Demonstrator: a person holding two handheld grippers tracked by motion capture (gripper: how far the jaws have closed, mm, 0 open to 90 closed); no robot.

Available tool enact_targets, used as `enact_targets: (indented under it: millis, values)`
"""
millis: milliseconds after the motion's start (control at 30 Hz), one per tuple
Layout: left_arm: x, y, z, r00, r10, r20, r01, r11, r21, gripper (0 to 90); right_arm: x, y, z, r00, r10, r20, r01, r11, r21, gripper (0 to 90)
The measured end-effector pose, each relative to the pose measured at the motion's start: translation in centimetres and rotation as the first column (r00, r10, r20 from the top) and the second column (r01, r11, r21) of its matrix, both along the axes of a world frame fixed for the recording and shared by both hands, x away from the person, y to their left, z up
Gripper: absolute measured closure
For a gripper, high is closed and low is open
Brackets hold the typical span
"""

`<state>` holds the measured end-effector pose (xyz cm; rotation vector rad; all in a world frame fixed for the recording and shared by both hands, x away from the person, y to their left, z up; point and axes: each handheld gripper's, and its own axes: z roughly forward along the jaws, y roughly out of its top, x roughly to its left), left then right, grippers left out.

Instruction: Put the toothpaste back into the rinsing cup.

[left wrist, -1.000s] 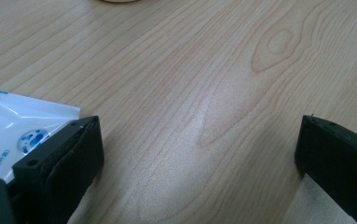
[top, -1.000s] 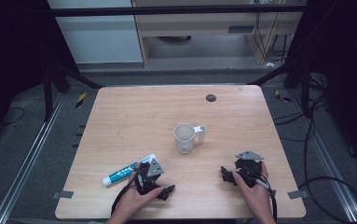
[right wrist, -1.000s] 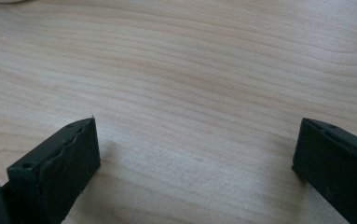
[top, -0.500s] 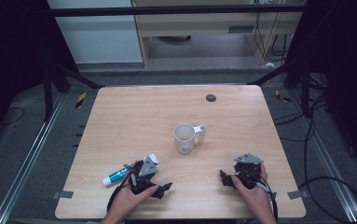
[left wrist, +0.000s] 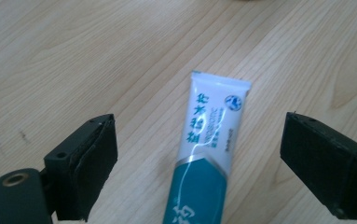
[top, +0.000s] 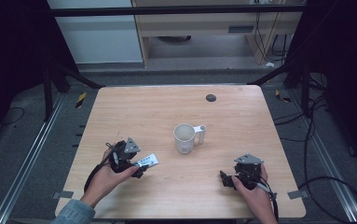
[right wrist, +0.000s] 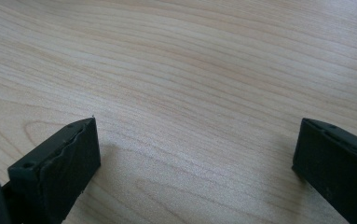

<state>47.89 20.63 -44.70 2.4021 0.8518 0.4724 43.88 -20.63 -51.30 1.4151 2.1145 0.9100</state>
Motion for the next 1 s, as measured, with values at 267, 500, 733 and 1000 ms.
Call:
enact_targets:
  millis: [267,500,733,1000]
  values:
    - [0.2,0.3,-0.4,0.9983,0.003,-0.058,-0.001,0.9987,0.050,10.4,0.0,0.0,0.0,1.0000,0.002,0.001,-0.002,1.000,-0.002,0.7]
    - [0.7,0.6,-0.3,0.9947,-0.003,-0.103,0.012,0.9957,0.092,17.0,0.0,0.0,0.0,1.0000,0.003,0.001,-0.003,1.000,-0.002,0.7]
    - [1.1,0.6,-0.3,0.9922,-0.016,-0.124,0.030,0.9933,0.112,21.3,0.0,0.0,0.0,1.0000,0.004,0.000,-0.004,1.000,0.001,0.7]
    - [1.4,0.5,-0.5,0.9901,-0.028,-0.138,0.046,0.9902,0.132,20.8,-0.1,0.0,0.0,1.0000,0.006,-0.003,-0.006,1.000,0.002,0.7]
